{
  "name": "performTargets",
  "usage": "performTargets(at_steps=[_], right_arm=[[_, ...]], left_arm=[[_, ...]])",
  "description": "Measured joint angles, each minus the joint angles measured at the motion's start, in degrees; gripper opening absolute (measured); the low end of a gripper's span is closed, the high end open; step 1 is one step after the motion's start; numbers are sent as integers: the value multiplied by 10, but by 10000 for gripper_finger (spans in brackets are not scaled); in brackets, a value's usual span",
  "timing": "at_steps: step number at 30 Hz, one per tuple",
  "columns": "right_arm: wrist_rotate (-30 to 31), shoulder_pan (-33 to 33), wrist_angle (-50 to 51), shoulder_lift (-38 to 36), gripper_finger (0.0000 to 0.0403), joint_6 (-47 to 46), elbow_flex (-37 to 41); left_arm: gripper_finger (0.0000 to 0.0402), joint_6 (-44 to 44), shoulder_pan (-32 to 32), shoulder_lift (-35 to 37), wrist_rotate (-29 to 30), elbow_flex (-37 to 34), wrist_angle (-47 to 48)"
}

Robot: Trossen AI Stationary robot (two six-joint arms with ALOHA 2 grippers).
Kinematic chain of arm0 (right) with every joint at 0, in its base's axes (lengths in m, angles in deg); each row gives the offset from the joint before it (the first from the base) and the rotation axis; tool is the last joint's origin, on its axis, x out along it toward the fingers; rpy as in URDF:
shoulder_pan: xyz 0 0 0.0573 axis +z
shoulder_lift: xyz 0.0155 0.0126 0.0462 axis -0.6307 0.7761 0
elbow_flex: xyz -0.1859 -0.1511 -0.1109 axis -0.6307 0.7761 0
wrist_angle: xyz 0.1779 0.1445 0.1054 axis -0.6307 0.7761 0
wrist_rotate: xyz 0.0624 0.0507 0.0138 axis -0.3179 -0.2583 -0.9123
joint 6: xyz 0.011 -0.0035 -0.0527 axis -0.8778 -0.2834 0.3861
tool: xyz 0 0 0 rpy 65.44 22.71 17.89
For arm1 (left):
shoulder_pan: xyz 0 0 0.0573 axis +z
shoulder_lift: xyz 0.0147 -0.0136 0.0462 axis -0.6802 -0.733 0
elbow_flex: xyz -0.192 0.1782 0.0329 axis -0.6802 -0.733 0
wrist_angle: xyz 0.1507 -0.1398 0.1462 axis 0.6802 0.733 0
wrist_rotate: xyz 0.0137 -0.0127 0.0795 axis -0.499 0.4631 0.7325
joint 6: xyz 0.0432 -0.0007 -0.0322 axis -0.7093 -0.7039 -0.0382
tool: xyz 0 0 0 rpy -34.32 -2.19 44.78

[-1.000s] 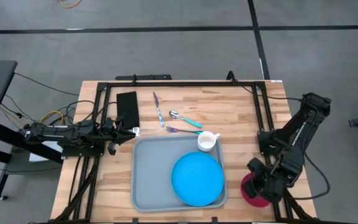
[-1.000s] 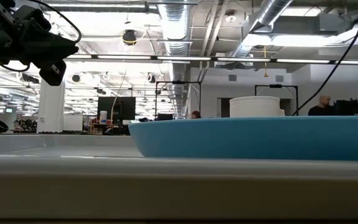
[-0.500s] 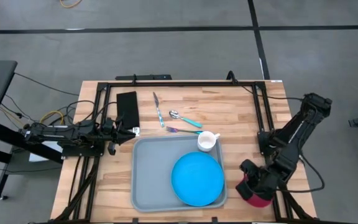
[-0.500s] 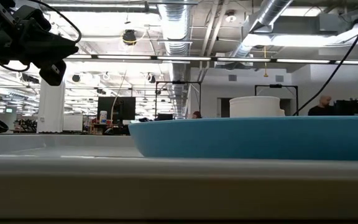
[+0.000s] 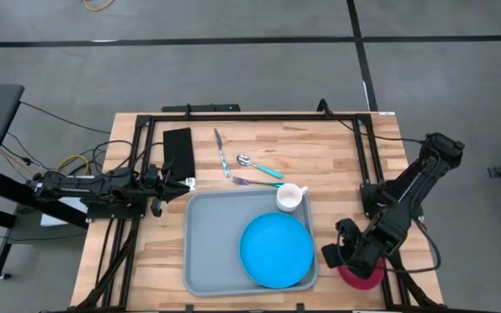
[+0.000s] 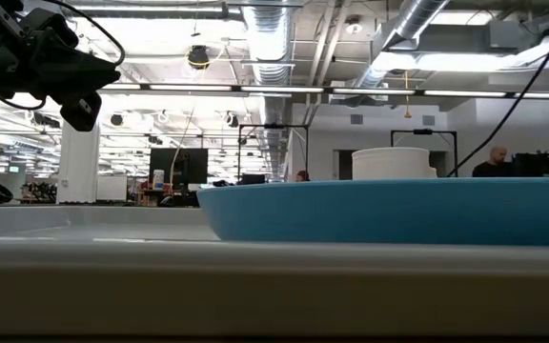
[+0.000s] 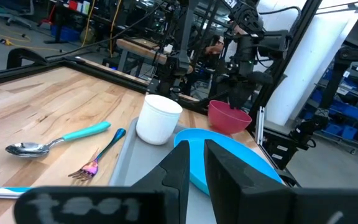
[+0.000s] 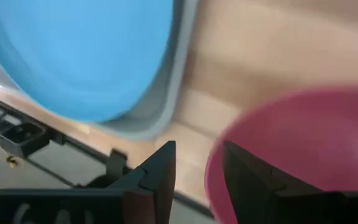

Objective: Set up tray
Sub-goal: Put the pink bowl on the blue plate

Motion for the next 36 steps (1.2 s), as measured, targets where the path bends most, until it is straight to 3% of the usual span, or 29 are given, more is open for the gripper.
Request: performTargets(at_steps=[12,28,36], right_arm=[[-34,8,-23,83,120,-31,-45],[-56,8,23,75,120,-28,-49],[-96,11,10,113,120,-13,-48]], left_arm=[[36,0,0,0,0,0,0],[36,0,0,0,1,0,0],[36,0,0,0,1,0,0]])
